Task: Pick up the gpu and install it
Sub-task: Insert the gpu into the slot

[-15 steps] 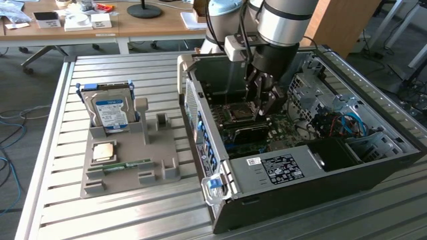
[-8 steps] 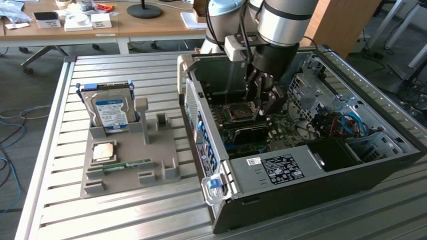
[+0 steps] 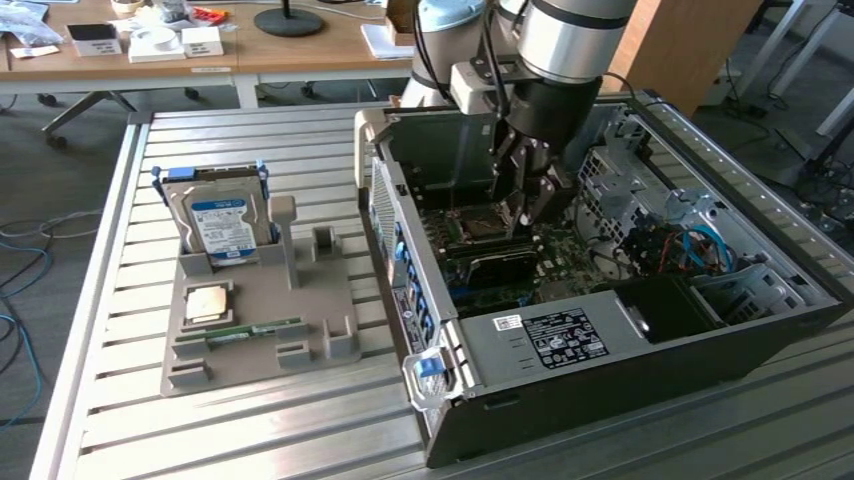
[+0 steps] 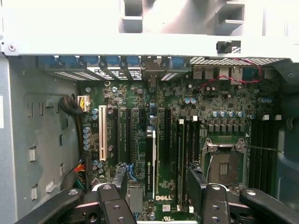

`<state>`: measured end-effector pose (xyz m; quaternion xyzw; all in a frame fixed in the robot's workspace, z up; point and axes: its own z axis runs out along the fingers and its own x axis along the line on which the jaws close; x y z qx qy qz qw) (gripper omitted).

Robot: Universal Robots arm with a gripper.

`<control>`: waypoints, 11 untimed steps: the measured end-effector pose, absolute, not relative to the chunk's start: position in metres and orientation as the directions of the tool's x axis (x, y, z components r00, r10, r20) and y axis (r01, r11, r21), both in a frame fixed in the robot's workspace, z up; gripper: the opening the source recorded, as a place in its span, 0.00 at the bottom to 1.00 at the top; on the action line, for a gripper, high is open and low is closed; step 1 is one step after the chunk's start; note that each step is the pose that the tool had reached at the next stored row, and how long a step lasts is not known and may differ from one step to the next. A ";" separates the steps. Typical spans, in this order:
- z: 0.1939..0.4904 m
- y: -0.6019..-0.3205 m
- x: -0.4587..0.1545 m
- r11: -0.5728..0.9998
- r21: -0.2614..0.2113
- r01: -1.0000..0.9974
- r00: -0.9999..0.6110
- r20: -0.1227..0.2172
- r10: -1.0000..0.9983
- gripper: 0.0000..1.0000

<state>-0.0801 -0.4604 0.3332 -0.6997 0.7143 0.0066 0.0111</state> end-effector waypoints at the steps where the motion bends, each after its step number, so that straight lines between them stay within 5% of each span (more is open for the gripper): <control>1: 0.335 -0.460 -0.080 0.021 -0.006 -1.000 -0.021 -0.025 -0.999 0.64; 11: 0.350 -0.460 -0.080 0.020 -0.006 -1.000 -0.020 -0.025 -0.999 0.64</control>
